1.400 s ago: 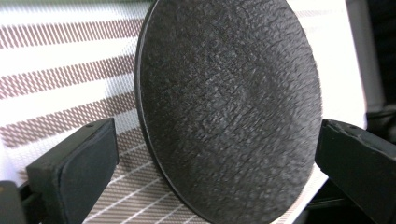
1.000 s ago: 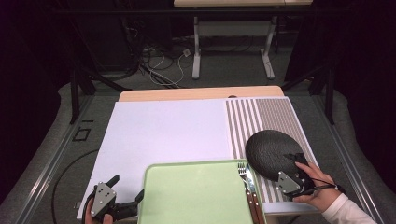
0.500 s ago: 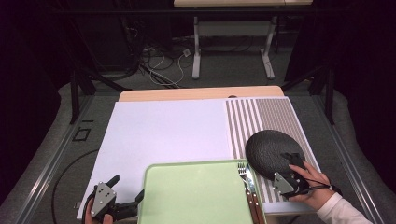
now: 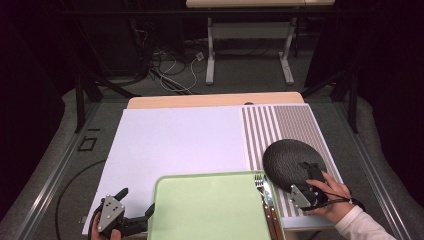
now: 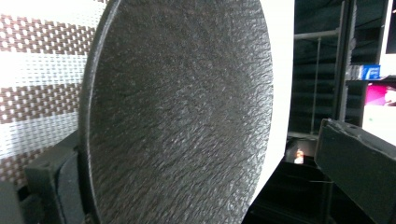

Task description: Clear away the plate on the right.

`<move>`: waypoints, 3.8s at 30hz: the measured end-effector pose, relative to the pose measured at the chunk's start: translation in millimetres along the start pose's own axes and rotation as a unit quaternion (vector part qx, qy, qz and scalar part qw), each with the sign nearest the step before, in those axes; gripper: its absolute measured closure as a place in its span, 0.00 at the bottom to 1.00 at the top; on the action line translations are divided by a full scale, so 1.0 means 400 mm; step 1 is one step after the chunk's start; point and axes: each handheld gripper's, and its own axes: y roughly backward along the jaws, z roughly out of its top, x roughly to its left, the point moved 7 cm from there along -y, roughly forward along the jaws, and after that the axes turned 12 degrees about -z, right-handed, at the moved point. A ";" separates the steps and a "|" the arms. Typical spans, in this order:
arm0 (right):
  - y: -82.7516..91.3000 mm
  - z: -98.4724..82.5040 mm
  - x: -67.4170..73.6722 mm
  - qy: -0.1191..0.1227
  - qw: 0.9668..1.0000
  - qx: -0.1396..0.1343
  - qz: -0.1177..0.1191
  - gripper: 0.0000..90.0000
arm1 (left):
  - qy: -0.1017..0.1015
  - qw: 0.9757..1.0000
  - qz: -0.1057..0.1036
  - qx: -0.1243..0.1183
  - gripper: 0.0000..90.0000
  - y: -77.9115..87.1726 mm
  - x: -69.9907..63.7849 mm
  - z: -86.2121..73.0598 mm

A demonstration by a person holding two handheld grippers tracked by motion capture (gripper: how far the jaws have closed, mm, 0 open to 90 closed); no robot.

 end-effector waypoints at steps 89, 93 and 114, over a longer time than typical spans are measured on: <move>0.031 0.010 -0.062 0.037 0.997 0.008 0.067 0.94 | -0.001 1.000 0.002 0.002 0.01 -0.001 0.003 -0.001; 0.035 0.008 -0.065 0.042 0.997 0.019 0.065 0.94 | -0.001 1.000 0.002 0.003 0.01 -0.001 0.002 -0.001; 0.092 0.060 -0.152 0.024 0.999 -0.016 0.015 0.94 | 0.002 1.000 0.002 0.001 0.01 -0.001 0.004 -0.001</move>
